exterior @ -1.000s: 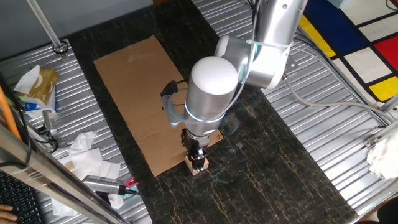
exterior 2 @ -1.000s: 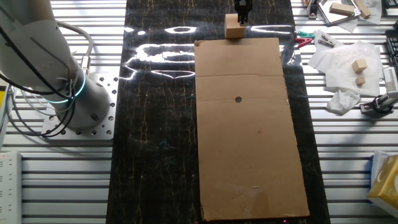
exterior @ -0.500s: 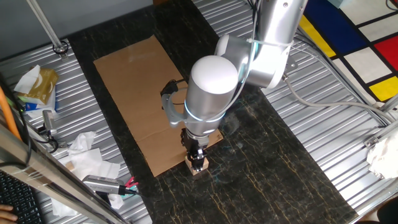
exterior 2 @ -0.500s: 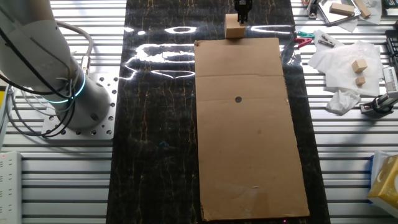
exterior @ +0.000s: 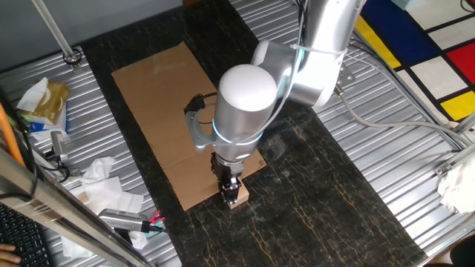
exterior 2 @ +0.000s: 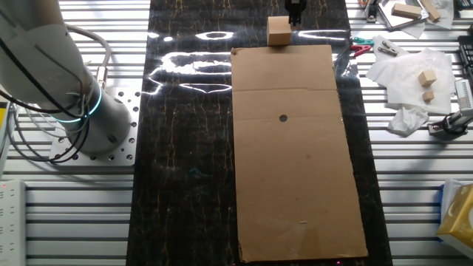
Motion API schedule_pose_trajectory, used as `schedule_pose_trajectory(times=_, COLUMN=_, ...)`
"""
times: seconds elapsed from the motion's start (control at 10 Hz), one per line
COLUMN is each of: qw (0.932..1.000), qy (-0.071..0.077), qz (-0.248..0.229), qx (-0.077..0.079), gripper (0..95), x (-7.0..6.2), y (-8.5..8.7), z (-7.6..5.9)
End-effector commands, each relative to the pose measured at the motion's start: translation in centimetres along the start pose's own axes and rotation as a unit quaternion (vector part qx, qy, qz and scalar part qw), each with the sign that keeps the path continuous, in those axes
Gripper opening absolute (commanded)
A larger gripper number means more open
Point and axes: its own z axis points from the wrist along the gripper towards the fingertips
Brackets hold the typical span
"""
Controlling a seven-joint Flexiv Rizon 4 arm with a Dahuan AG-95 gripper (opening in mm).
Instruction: Grab the block and place it at the designated location
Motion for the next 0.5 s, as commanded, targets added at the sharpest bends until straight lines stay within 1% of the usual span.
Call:
schedule_pose_trajectory(times=0.1, qw=1.0, qy=0.001, qz=0.001, qx=0.0, gripper=76.0, x=-0.2, y=0.12, z=0.06)
schedule_pose_trajectory(times=0.5, qw=0.9999, qy=0.009, qz=0.006, qx=0.001, gripper=76.0, x=-0.87, y=0.36, z=-0.35)
